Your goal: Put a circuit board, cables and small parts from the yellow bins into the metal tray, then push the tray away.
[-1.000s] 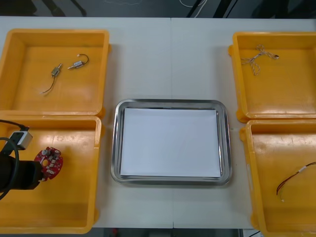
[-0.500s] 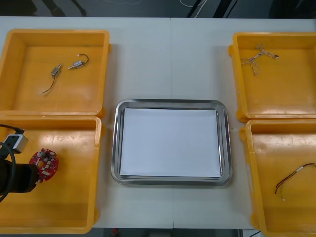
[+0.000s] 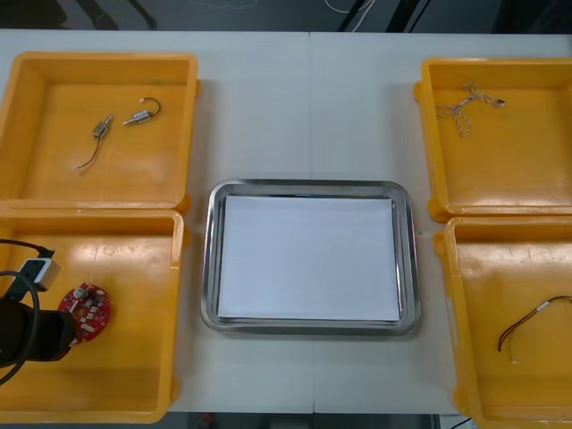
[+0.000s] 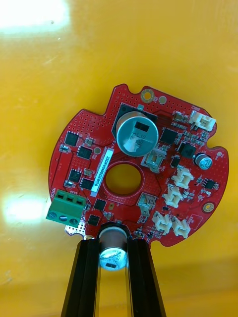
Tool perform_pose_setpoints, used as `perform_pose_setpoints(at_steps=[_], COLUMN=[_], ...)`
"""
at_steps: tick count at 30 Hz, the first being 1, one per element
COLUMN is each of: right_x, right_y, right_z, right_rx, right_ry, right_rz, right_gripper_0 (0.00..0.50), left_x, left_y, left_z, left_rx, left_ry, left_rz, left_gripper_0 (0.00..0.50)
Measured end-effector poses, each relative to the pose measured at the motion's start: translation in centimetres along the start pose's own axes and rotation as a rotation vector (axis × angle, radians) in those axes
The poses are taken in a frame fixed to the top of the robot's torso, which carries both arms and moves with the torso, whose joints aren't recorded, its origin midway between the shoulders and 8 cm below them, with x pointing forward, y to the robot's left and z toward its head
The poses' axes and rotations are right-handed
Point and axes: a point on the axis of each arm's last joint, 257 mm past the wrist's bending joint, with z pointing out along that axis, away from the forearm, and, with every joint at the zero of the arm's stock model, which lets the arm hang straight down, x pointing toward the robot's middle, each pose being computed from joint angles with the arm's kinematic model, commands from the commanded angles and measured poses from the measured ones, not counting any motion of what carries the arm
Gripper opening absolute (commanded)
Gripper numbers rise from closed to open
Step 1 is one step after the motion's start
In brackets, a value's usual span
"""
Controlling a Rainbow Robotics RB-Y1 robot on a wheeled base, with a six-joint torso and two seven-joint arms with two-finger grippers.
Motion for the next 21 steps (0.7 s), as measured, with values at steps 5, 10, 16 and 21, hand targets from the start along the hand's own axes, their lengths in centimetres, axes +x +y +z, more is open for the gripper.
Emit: perform_pose_setpoints(at_steps=[5, 10, 16, 21], right_x=[-1.6, -1.8, -1.4, -0.9], right_y=[1.3, 1.7, 1.1, 1.4], right_z=[-0.1, 0.0, 0.4, 0.8], right_rx=[0.019, 0.048, 0.092, 0.1], right_ry=[-0.004, 0.01, 0.012, 0.019], right_rz=[0.089, 0.247, 0.394, 0.475], right_gripper_0=[0.5, 0.5, 0.5, 0.5], left_x=[-0.4, -0.7, -0.7, -0.9], left_y=[-0.2, -0.3, -0.4, -0.4], left_z=[0.0, 0.0, 0.0, -0.1], left_rx=[0.004, 0.008, 0.01, 0.011], left_ry=[-0.008, -0.018, -0.02, -0.023], left_rz=[0.004, 0.005, 0.005, 0.005], left_gripper_0=[0.252, 0.5, 0.5, 0.5])
